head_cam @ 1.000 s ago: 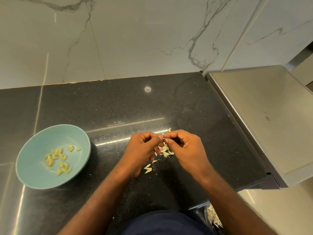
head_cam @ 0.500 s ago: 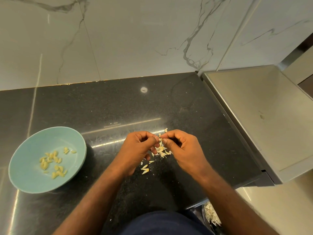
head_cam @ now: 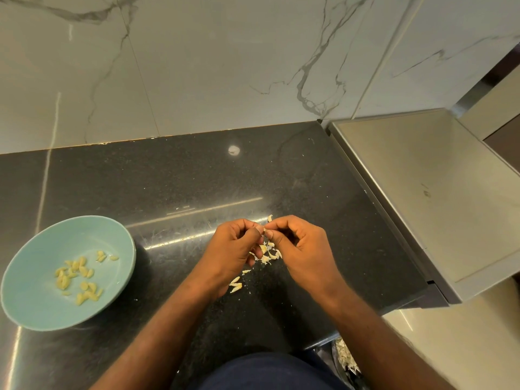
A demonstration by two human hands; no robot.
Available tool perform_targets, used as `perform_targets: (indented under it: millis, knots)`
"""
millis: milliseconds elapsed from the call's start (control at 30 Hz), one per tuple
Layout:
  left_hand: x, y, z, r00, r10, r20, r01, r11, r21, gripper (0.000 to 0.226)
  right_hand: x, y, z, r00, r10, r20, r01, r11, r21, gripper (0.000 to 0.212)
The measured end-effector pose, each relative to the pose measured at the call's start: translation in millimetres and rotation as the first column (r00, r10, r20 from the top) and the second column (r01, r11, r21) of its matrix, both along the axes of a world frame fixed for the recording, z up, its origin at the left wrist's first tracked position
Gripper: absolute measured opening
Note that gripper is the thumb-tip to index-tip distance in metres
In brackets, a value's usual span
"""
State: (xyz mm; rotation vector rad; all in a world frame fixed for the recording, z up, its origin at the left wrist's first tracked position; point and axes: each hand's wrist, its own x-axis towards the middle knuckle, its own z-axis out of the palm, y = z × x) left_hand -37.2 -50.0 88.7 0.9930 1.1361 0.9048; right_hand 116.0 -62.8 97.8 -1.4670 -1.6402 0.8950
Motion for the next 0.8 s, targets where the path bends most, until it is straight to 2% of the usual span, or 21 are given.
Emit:
perform_targets:
  millis: [100,267,567,800]
  knots:
    - [4,0,0,1.000,0.013,-0.017,-0.013,1.000,0.005,0.021,-1,1,-2,0.998,-0.068,0.008,0.068,0.997,0.029,0.011]
    - [7,0,-1,0.999,0.016,-0.033,-0.015,1.000,0.022,0.025,-3,0,-3,0.981,-0.148,-0.122,0.144,0.989,-0.040,0.013]
    - [9,-2,-1,1.000,0.020,-0.016,-0.020,1.000,0.019,0.022,-5,0,-2,0.937,-0.187,-0.295,0.138,0.974,-0.178,0.014]
    - [12,-2,5,0.991,0.076,-0.113,-0.061,0.989,0.136,0.018,-4,1,-3,0.902,-0.183,-0.391,0.094,0.967,-0.236,0.013]
